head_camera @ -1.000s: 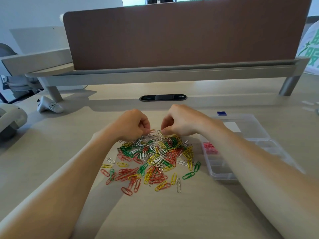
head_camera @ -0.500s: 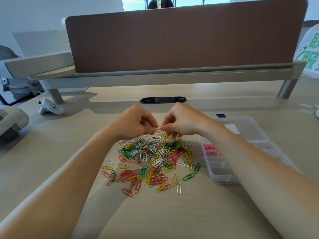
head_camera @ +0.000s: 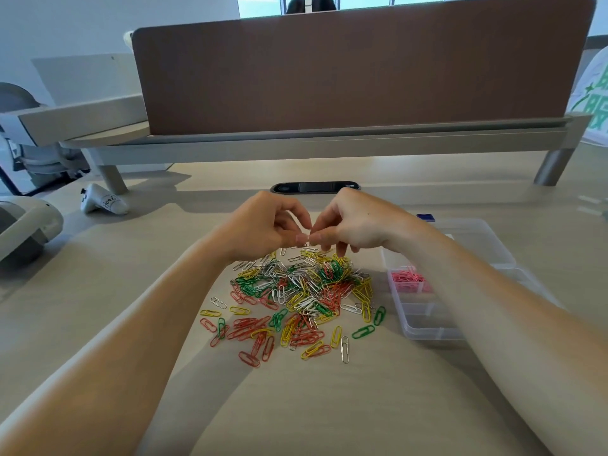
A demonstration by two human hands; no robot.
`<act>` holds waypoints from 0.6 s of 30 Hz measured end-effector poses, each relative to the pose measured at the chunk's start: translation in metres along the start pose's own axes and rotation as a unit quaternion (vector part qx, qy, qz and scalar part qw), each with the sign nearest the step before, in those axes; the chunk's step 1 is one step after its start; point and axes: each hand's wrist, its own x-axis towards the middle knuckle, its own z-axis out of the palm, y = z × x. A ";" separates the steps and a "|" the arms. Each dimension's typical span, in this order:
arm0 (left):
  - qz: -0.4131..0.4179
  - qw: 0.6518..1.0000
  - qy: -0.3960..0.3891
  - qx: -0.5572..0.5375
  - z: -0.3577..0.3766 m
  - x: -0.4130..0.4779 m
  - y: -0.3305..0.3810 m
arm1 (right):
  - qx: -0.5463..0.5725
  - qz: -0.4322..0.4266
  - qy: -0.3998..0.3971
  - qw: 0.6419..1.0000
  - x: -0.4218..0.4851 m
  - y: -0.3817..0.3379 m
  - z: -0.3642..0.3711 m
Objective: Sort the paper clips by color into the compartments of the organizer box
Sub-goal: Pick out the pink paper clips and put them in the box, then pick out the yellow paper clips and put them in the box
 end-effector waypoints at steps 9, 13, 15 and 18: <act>0.007 0.998 -0.038 0.059 0.007 0.004 -0.005 | -0.021 0.054 0.015 0.998 -0.032 0.016 -0.038; 0.008 0.993 -0.061 0.097 0.016 0.006 0.000 | -0.033 0.093 0.012 0.995 -0.056 0.037 -0.051; 0.016 0.990 -0.068 0.122 0.020 0.007 0.003 | -0.049 0.112 -0.011 0.992 -0.066 0.046 -0.056; 0.013 0.989 -0.074 0.131 0.023 0.006 0.005 | -0.091 0.123 -0.045 0.987 -0.076 0.054 -0.060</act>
